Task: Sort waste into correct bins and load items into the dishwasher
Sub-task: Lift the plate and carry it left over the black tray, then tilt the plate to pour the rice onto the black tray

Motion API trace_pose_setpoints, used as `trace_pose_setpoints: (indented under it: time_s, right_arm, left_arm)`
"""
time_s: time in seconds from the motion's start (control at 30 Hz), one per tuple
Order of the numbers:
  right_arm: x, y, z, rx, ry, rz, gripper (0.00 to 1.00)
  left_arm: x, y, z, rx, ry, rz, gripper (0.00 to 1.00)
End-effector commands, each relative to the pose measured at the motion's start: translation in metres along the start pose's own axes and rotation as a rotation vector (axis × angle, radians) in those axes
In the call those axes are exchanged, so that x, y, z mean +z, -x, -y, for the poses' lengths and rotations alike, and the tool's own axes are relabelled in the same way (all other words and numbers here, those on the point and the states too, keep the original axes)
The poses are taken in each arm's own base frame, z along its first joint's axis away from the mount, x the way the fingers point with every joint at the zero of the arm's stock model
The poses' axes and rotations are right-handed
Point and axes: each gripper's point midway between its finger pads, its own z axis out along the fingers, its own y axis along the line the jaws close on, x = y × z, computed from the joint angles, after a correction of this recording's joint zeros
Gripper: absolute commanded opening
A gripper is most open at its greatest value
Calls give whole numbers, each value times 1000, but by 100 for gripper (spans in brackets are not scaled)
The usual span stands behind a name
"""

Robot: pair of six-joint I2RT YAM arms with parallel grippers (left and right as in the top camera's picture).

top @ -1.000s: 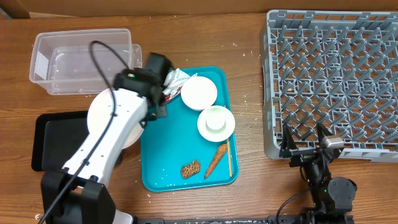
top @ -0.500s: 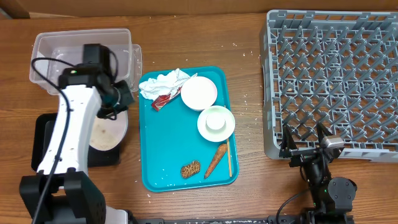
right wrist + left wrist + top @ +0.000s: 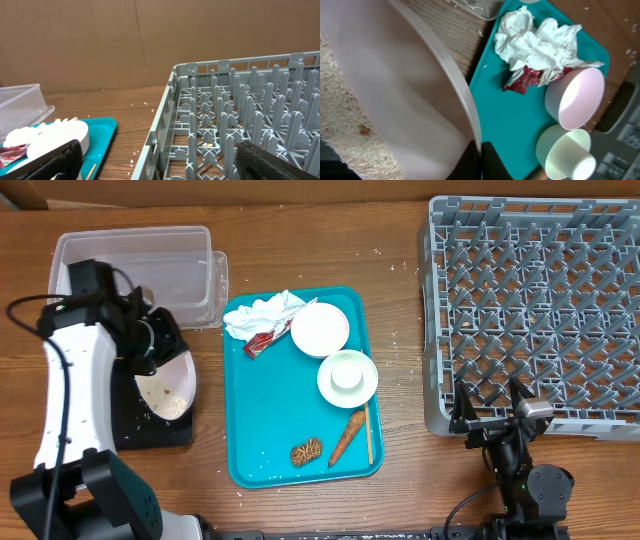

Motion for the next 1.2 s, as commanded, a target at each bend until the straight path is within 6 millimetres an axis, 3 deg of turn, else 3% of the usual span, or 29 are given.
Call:
trace_pose_setpoints:
  time_s: [0.0, 0.33, 0.53, 0.87, 1.07, 1.17]
  right_arm:
    - [0, -2, 1, 0, -4, 1, 100]
    - [0, -2, 1, 0, -4, 1, 100]
    - [0, -2, 1, 0, -4, 1, 100]
    - [0, -2, 1, 0, -4, 1, 100]
    - [0, -2, 1, 0, -4, 1, 100]
    - [0, -2, 1, 0, -4, 1, 100]
  left_arm:
    - [-23, 8, 16, 41, -167, 31, 4]
    - [-49, 13, 14, 19, -376, 49, 4]
    - [-67, 21, -11, -67, -420, 92, 4]
    - [-104, 27, -22, -60, -615, 192, 4]
    - [-116, 25, -41, -137, -627, 214, 4]
    - [-129, 18, -38, -164, -708, 217, 4]
